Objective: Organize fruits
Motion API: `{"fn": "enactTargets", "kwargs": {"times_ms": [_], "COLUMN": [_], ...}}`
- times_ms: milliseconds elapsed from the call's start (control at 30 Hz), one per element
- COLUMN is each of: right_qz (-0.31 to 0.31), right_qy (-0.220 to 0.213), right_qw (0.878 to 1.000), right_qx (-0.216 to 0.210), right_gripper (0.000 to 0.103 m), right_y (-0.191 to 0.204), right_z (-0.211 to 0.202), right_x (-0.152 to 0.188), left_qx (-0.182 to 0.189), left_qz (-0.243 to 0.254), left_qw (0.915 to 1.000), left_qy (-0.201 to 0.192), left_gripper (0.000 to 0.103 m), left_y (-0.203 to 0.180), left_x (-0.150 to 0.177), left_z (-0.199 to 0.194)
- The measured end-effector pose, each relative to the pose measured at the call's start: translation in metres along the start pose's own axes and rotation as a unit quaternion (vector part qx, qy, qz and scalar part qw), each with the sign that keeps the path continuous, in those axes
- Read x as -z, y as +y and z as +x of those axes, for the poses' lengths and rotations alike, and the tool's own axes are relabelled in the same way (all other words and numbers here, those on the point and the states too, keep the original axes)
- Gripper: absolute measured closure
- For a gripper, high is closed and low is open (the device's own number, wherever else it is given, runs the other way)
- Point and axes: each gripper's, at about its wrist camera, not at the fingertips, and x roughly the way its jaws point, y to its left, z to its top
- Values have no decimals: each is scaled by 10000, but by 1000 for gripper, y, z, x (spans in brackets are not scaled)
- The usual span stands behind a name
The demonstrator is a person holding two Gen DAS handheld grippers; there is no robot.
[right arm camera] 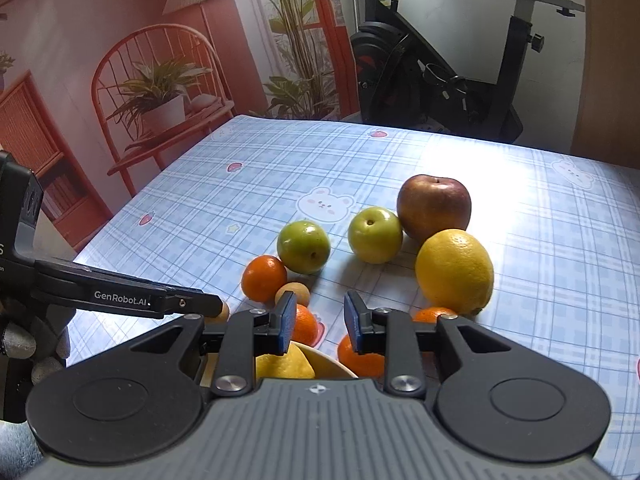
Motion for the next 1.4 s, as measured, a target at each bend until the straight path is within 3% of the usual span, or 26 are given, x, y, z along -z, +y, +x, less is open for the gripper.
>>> {"fn": "enactTargets", "kwargs": {"times_ms": [333,567,800,1100,1400], "right_qz": [-743,-876,-853,-873,-660], "right_qy": [665,1081,1217,961,438], "right_qw": [9949,9899,9886,9913,9967], "right_qx": [124,274,256,223,151], "right_gripper": [74,74,71,73,73], "right_y": [29,32,33,36,34], "right_z": [50,72,84,69,18], "right_x": [-17,-21,-22,-22,-12], "left_qx": [-181,-109,28,86,186], "left_qz": [69,137,6,-73,264], "left_qw": [9989,9983,9985,9985,9971], "left_qy": [-423,-563,-555,-541,-691], "left_gripper": [78,78,78,79,79], "left_y": [27,26,32,31,3], "left_x": [7,11,12,12,17], "left_z": [-17,-18,-17,-22,-49]}}
